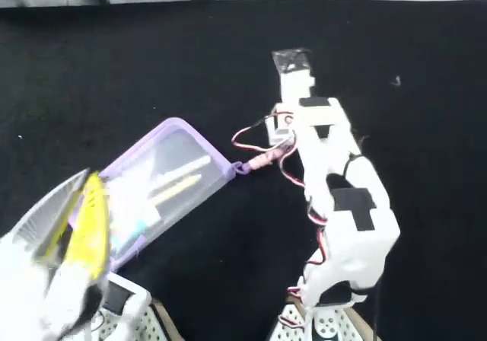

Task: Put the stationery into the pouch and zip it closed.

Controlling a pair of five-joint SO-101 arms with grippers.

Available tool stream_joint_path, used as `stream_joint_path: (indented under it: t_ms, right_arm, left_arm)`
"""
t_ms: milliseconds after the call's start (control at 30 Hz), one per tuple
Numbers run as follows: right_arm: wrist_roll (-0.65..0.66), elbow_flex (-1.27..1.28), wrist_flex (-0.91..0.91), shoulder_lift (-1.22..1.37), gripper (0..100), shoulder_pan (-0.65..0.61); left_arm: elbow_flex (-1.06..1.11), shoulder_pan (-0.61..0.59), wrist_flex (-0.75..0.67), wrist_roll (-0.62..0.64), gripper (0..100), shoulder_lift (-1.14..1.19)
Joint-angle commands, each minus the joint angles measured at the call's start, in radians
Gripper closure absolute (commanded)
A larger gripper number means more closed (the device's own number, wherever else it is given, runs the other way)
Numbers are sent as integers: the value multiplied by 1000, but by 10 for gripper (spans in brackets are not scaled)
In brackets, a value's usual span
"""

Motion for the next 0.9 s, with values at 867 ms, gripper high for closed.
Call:
stream_joint_path:
  t_ms: [867]
  right_arm:
    - [-146, -61, 166, -737, 626, -100]
  left_arm:
    - [266, -15, 298, 12, 709, 6]
